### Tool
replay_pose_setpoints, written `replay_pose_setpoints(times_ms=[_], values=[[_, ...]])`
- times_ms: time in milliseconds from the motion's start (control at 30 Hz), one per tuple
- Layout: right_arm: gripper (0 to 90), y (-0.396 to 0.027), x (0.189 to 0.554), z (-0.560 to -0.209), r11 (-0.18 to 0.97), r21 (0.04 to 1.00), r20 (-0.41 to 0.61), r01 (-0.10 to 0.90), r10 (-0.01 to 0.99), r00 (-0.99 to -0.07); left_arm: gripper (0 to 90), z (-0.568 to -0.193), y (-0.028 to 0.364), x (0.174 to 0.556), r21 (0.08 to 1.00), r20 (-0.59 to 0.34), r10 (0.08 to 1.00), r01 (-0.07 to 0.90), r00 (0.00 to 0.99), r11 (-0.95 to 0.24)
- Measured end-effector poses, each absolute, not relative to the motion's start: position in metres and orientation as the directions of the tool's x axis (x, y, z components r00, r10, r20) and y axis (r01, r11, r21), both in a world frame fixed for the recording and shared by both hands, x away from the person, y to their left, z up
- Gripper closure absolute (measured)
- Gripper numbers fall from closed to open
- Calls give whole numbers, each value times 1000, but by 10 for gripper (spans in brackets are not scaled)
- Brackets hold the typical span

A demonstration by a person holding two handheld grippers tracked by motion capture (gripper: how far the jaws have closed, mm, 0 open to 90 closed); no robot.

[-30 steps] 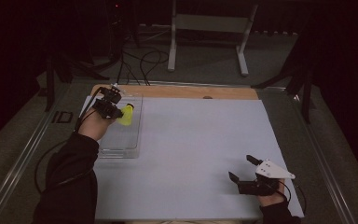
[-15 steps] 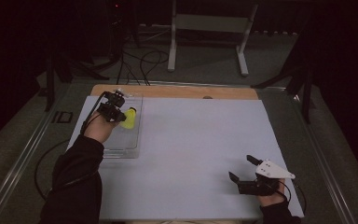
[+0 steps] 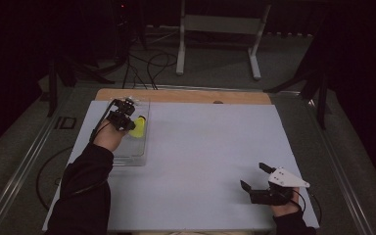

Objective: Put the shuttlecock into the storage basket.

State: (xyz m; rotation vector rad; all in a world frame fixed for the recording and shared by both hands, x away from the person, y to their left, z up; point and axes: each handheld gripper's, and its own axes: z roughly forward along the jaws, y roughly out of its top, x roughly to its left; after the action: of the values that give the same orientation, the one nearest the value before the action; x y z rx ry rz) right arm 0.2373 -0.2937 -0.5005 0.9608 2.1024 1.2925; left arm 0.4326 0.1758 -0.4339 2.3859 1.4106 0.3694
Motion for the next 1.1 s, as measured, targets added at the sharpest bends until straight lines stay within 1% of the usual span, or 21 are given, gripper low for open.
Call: replay_pose_setpoints(times_ms=[700,1100], values=[[78,-294,237,-501,306,898,-41,315,773,-633,900,-452,173,438,384,46,882,806,470,-449],[78,-294,238,-501,311,896,-42,318,771,-635,897,-464,171,442,348,48,880,817,473,-459]])
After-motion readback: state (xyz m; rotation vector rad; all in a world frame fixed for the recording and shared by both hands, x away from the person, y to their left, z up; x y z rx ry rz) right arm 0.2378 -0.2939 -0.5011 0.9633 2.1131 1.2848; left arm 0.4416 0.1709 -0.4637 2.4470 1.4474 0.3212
